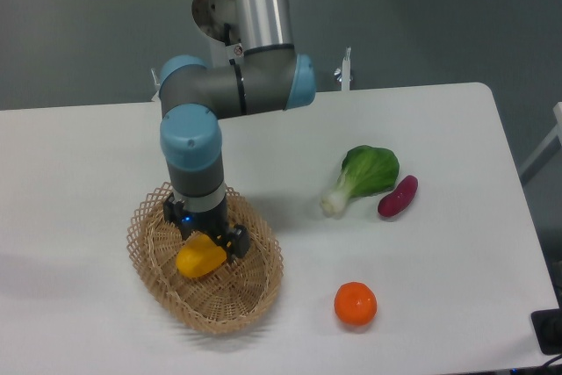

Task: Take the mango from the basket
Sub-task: 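Lower the gripper into the basket over the yellow mango, then close the gripper on the yellow mango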

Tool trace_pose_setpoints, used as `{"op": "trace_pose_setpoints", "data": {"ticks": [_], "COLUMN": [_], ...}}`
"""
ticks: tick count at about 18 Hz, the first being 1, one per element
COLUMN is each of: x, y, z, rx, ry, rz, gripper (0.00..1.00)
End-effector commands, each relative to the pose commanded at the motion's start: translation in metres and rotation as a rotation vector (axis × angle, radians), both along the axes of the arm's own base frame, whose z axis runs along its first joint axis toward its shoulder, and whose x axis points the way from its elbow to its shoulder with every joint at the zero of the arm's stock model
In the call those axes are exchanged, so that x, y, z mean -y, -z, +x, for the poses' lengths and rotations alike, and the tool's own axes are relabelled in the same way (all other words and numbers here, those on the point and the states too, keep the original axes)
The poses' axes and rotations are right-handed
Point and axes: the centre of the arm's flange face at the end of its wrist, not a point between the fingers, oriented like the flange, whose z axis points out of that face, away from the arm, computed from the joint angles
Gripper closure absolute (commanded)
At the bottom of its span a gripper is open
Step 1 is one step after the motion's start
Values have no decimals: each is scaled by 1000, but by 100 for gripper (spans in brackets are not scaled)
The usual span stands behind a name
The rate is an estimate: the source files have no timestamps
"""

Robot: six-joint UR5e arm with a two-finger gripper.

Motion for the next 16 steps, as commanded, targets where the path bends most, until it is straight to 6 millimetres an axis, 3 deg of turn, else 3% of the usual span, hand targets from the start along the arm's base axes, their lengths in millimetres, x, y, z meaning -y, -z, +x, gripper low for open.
{"op": "trace_pose_setpoints", "data": {"ticks": [5,12,16], "x": [7,4,4], "y": [15,18,19], "z": [7,5,3], "rx": [12,-3,-19], "ry": [4,-1,-5], "rz": [-30,-9,-13], "gripper": [0,1,24]}}
